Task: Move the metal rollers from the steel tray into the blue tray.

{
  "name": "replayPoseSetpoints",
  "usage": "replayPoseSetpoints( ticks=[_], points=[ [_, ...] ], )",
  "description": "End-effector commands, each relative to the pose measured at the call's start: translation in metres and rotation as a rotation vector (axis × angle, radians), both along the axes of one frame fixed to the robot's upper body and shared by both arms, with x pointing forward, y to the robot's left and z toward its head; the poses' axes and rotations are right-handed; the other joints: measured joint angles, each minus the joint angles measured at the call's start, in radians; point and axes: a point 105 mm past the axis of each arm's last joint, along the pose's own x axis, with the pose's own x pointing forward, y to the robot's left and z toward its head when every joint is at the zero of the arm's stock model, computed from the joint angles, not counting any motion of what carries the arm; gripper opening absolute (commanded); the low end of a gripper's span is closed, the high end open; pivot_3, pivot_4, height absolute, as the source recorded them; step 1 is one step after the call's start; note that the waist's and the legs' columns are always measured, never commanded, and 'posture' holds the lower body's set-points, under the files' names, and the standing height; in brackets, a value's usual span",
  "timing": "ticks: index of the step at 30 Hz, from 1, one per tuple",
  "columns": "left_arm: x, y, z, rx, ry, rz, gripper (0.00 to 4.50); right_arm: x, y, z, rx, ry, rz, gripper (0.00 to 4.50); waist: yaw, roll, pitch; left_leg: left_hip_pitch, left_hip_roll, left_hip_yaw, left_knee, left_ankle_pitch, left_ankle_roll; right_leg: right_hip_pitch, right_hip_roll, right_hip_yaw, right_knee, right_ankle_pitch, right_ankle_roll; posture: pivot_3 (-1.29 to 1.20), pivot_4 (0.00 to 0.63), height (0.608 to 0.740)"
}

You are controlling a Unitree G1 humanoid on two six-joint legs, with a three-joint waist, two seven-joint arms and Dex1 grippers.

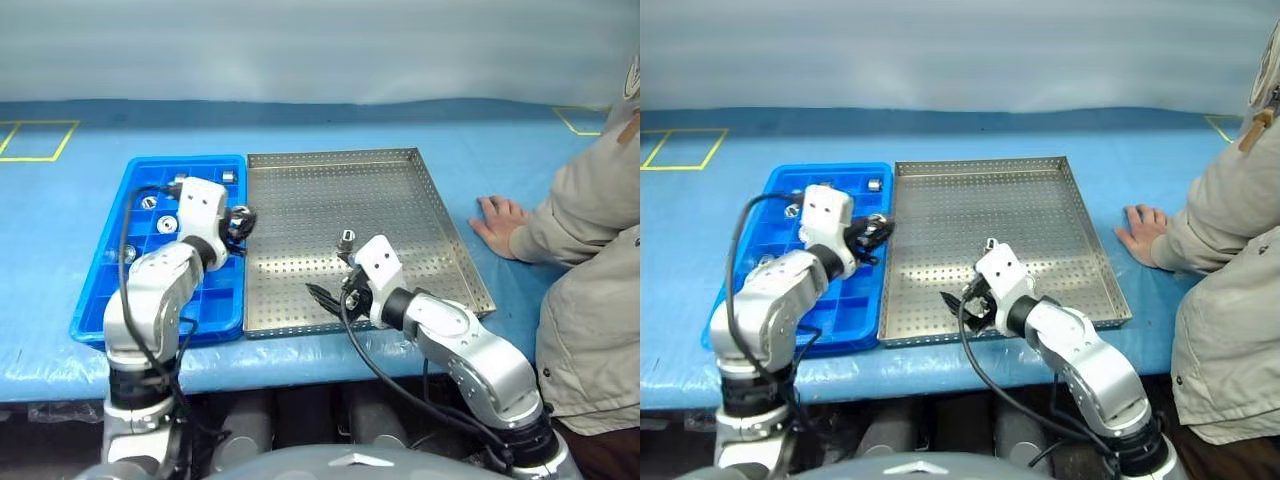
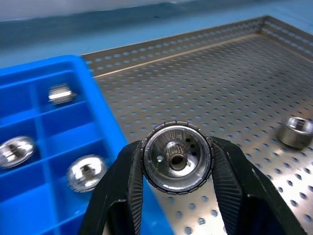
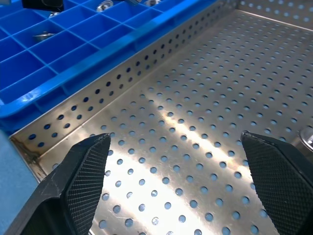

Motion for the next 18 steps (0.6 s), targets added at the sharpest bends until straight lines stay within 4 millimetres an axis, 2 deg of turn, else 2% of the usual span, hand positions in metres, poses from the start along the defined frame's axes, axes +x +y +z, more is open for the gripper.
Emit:
replayPoseSetpoints(
  ticks=[1, 4, 9, 18],
  points=[
    [-0.018, 0.019, 0.019, 0.067, -0.141, 0.216, 1.68, 0.000, 0.013, 0.009, 0.004, -0.046, 0.099, 4.50, 0.017, 0.000, 0.000, 0.000, 0.000, 0.000, 0.000, 0.000, 0.000, 0.000, 0.000, 0.000, 0.000, 0.000, 0.000, 0.14, 0.150, 0.740],
    [-0.036, 0.036, 0.012, 0.071, -0.146, 0.418, 1.68, 0.000, 0.023, 0.009, -0.006, -0.055, 0.168, 4.50, 0.043, -0.001, 0.000, 0.000, 0.000, 0.000, 0.001, 0.000, 0.000, 0.000, -0.001, -0.001, 0.000, -0.002, -0.004, 0.19, 0.150, 0.740],
    [-0.058, 0.049, 0.002, 0.112, -0.144, 0.609, 1.68, -0.001, 0.034, 0.011, -0.006, -0.062, 0.242, 4.50, 0.070, -0.002, 0.000, -0.001, -0.001, 0.000, 0.002, 0.000, 0.000, 0.001, -0.002, -0.002, 0.000, -0.002, -0.004, 0.23, 0.150, 0.740],
    [-0.077, 0.063, -0.025, 0.121, -0.024, 0.754, 1.68, -0.004, 0.038, 0.011, 0.001, -0.058, 0.267, 4.50, 0.090, -0.003, 0.001, -0.002, 0.000, -0.002, 0.002, 0.000, 0.000, 0.000, -0.002, -0.004, 0.000, -0.003, -0.006, 0.22, 0.150, 0.740]
  ],
)
